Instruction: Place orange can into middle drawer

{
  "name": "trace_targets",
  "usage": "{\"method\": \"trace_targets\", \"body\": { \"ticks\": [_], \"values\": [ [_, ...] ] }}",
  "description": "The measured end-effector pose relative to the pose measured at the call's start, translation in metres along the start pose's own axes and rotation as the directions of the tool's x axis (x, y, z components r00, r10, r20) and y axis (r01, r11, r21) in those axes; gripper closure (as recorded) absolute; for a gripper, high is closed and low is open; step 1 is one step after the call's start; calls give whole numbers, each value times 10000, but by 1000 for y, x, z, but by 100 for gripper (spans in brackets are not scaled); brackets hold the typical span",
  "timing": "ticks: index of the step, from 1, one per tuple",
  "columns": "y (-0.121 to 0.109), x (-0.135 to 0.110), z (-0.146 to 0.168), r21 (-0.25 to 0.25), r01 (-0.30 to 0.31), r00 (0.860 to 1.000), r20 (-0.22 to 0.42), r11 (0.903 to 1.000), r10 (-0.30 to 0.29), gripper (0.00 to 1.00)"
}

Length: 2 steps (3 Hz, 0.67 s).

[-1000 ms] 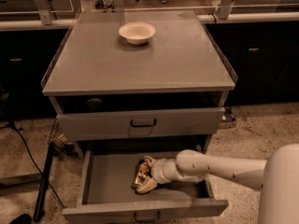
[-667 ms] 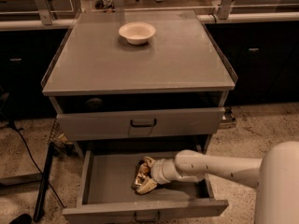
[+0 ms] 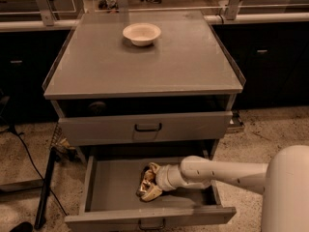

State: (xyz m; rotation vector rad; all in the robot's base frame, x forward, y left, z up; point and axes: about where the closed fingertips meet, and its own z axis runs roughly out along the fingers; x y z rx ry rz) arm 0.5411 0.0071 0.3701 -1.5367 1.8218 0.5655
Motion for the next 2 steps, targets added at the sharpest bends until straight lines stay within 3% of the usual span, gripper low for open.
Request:
{"method": "trace_targets", "body": {
  "ticks": [2],
  "values": [
    [0, 0, 0, -2, 0, 10000, 1, 10000, 0, 35]
  ]
}}
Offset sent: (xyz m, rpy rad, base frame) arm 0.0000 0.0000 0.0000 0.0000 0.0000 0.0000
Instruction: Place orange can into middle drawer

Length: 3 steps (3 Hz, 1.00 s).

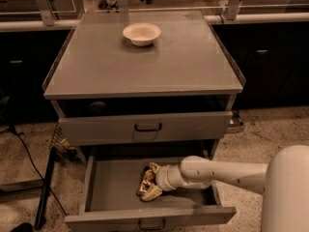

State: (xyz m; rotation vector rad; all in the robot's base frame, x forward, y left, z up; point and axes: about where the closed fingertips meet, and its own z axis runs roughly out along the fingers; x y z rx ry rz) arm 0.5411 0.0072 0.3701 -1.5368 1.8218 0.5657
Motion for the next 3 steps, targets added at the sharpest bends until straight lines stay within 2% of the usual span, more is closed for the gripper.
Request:
{"method": "trace_targets", "body": {
  "ticks": [1, 2, 3],
  "values": [
    [0, 0, 0, 0, 0, 10000, 0, 10000, 0, 12],
    [0, 0, 0, -2, 0, 10000, 1, 10000, 0, 0],
    [0, 0, 0, -2, 0, 10000, 1, 10000, 0, 0]
  ]
}}
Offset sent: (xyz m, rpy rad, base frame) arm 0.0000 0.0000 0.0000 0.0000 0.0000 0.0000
